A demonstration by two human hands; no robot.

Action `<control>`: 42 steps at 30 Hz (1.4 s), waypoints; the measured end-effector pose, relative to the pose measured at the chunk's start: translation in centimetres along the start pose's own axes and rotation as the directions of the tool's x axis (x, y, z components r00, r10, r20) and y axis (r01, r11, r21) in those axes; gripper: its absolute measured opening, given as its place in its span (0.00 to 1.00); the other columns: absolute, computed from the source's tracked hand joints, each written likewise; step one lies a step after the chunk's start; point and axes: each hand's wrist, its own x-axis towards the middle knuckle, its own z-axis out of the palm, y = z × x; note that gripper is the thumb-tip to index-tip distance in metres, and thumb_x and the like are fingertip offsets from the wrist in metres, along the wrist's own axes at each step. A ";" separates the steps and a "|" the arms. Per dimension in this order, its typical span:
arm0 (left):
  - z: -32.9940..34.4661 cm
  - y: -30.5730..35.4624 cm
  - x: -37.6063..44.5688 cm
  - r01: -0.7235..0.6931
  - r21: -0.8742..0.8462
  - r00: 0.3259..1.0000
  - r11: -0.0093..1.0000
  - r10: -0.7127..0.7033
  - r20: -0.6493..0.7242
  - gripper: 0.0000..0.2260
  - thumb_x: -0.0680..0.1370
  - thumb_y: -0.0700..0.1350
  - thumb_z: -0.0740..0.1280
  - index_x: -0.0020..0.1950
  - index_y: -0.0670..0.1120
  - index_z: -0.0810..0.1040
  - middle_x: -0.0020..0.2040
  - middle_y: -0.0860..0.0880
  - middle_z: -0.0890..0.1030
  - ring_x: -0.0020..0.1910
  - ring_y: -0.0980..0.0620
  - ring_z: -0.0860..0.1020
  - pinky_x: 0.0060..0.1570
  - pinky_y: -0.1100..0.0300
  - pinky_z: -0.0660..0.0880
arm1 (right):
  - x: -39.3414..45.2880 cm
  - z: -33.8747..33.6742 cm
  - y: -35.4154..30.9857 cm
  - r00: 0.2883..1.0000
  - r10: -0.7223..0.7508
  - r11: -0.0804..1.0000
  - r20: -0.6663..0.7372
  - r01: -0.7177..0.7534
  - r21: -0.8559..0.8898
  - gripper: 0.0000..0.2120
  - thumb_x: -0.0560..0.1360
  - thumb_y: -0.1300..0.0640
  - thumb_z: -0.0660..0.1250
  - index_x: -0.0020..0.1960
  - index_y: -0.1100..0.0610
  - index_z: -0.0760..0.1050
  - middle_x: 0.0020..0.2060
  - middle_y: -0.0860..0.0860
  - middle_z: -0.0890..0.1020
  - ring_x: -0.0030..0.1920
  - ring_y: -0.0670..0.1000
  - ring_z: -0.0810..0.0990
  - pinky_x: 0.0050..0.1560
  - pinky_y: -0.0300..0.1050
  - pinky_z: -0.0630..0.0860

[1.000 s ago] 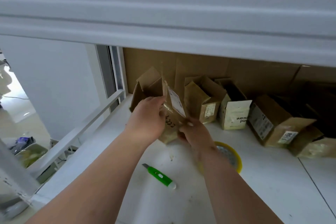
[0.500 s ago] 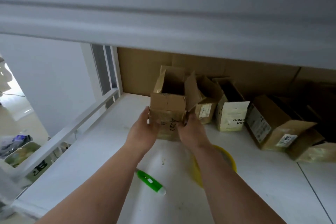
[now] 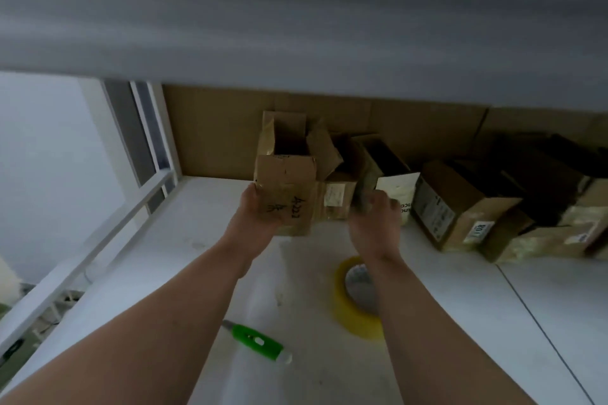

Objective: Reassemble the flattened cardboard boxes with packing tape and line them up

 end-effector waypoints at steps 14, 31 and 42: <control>0.6 0.9 3.7 0.115 -0.185 0.983 0.976 -0.139 -0.118 0.13 0.78 0.39 0.69 0.58 0.51 0.70 0.55 0.49 0.78 0.49 0.52 0.78 0.43 0.60 0.75 | 7.2 -4.0 4.6 0.965 0.260 0.938 0.038 -0.262 0.226 0.43 0.72 0.58 0.71 0.79 0.50 0.49 0.73 0.57 0.64 0.71 0.64 0.65 0.66 0.62 0.70; 2.5 -0.8 3.7 0.005 0.022 1.000 1.000 -0.004 -0.024 0.18 0.85 0.50 0.56 0.76 0.53 0.64 0.65 0.53 0.72 0.65 0.51 0.70 0.58 0.55 0.64 | 4.3 -6.4 8.1 0.985 0.156 0.984 -0.078 -0.148 0.096 0.16 0.82 0.56 0.58 0.69 0.56 0.69 0.62 0.57 0.78 0.61 0.61 0.77 0.59 0.58 0.76; 3.9 -1.6 3.0 0.133 0.021 0.957 0.991 -0.122 -0.264 0.33 0.83 0.54 0.60 0.81 0.52 0.45 0.79 0.45 0.60 0.72 0.38 0.69 0.68 0.41 0.70 | 2.7 -8.3 10.0 0.872 0.398 0.917 -0.285 -0.371 0.143 0.20 0.80 0.54 0.60 0.69 0.60 0.68 0.66 0.61 0.69 0.64 0.63 0.70 0.61 0.56 0.69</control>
